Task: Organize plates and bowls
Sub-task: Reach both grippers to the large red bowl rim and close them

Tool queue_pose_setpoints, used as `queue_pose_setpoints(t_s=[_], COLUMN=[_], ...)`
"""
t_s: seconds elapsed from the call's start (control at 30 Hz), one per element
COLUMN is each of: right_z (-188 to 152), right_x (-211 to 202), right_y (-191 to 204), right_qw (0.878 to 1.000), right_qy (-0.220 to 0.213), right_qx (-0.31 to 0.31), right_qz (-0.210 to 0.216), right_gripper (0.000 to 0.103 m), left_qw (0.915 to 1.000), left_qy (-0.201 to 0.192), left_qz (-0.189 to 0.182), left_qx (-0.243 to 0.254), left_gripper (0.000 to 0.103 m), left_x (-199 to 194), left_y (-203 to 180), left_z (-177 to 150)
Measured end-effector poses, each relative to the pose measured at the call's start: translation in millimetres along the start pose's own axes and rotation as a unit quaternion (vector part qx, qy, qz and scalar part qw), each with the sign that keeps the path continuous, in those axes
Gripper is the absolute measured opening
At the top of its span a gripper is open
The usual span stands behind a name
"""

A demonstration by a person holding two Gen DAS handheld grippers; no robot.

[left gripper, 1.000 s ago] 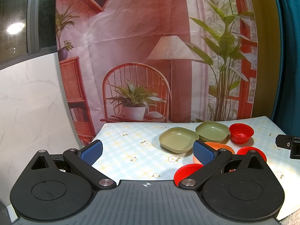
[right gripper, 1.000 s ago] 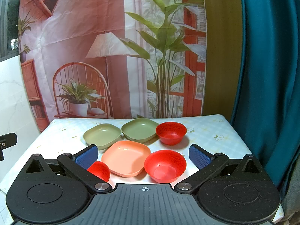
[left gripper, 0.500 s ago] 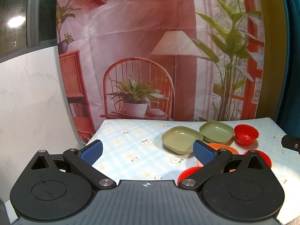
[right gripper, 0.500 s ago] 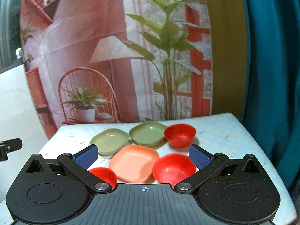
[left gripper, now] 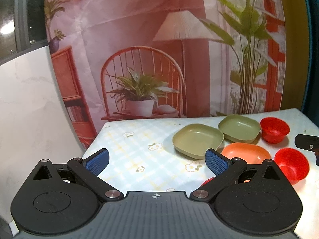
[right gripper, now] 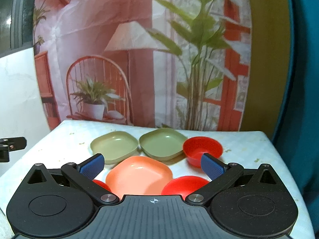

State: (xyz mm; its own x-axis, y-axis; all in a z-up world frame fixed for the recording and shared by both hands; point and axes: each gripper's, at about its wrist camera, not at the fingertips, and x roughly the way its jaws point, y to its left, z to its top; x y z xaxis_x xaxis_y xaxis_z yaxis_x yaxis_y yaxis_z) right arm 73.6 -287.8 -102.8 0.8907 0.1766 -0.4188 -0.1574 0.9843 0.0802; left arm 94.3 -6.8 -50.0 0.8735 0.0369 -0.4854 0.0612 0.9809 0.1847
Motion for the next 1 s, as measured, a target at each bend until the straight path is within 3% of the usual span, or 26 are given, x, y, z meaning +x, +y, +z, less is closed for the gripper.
queue_pose_setpoints(t_s=[0.3,0.5,0.73,0.87,1.0], right_z=[-11,-24,-41,-49,-55], right_x=[43,62,75,79,81], right_y=[0,2,-1,2,4], right_qw=[1.000,0.999,0.998,0.997,0.996], right_qy=[0.021,0.038,0.062,0.075,0.080], right_qx=[0.012,0.010,0.022,0.024,0.025], right_qz=[0.014,-0.014,-0.014,-0.008,-0.003], right_gripper=[0.103,0.103,0.103,0.103,0.103], left_qw=[0.9996,0.9990,0.9982,0.9973,0.9962], left_qy=[0.018,0.036,0.047,0.056,0.067], left_qz=[-0.015,-0.026,-0.031,-0.045,-0.052], left_qx=[0.016,0.008,0.019,0.020,0.014], left_gripper=[0.103,0.103,0.102,0.094,0.093], left_x=[36,56,72,78,83], left_y=[-17,-21,-28,-30,-29], left_z=[-8,-17,-28,-31,-36])
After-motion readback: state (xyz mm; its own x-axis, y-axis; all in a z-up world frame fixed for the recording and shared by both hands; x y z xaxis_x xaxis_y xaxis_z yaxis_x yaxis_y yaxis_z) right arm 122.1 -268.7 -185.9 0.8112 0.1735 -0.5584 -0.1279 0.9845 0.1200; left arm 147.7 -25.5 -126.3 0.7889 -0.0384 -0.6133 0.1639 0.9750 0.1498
